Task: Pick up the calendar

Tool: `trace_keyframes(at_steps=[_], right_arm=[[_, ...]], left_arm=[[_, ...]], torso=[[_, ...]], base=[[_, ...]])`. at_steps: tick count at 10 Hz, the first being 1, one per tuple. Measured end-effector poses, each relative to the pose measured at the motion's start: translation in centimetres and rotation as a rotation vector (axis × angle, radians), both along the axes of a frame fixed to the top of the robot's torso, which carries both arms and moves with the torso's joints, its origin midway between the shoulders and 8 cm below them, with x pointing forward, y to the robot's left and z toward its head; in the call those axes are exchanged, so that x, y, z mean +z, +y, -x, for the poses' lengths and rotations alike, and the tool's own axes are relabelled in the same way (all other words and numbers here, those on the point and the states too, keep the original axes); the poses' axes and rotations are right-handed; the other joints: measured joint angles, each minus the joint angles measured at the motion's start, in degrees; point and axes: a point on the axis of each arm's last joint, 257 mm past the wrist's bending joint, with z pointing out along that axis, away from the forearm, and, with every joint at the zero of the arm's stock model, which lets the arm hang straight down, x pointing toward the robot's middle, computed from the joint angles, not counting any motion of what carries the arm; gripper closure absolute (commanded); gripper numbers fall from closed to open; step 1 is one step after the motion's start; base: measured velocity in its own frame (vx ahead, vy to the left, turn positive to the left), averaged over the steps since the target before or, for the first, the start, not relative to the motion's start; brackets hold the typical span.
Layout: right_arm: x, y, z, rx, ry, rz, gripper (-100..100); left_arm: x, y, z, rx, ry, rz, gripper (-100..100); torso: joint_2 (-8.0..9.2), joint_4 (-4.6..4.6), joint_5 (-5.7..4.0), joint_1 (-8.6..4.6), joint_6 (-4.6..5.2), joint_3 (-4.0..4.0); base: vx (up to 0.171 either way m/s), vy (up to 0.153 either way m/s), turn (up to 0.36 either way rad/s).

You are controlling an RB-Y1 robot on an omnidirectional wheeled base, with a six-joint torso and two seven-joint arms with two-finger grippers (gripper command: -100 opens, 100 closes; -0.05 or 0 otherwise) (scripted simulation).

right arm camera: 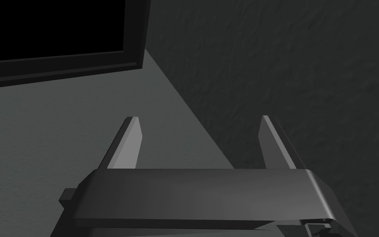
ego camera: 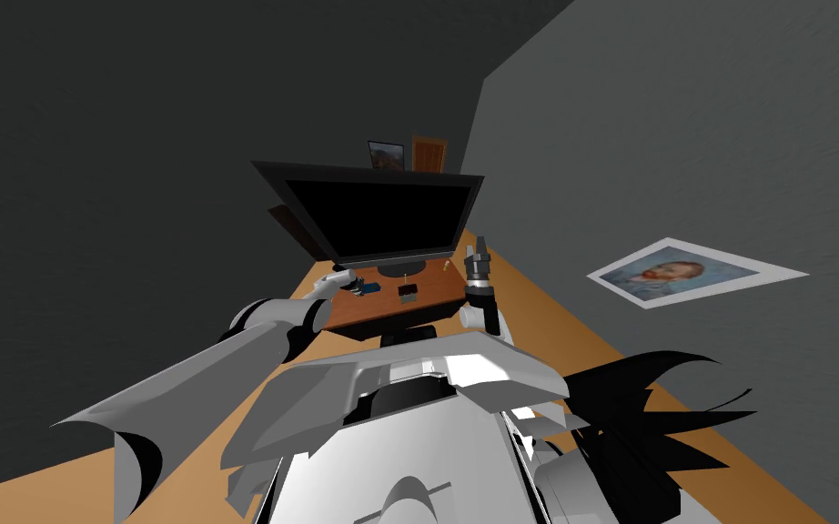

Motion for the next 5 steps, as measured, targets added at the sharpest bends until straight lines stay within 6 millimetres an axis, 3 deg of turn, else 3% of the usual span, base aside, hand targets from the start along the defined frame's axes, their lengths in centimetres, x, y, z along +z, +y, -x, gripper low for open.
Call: trace_keyframes(at_steps=[4,5], right_arm=[[0.0,0.0,0.0,0.0,0.0,0.0,0],[0.0,0.0,0.0,0.0,0.0,0.0,0]], left_arm=[[0.42,0.03,-0.49,-0.001,-0.012,-0.001,100],[0.42,0.03,-0.49,-0.001,-0.012,-0.001,0]], torso=[[-0.02,-0.2,0.11,0.07,-0.05,-0.11],[-0.03,-0.2,0.1,0.07,-0.05,-0.11]], base=[[0.0,0.0,0.0],[0.0,0.0,0.0]])
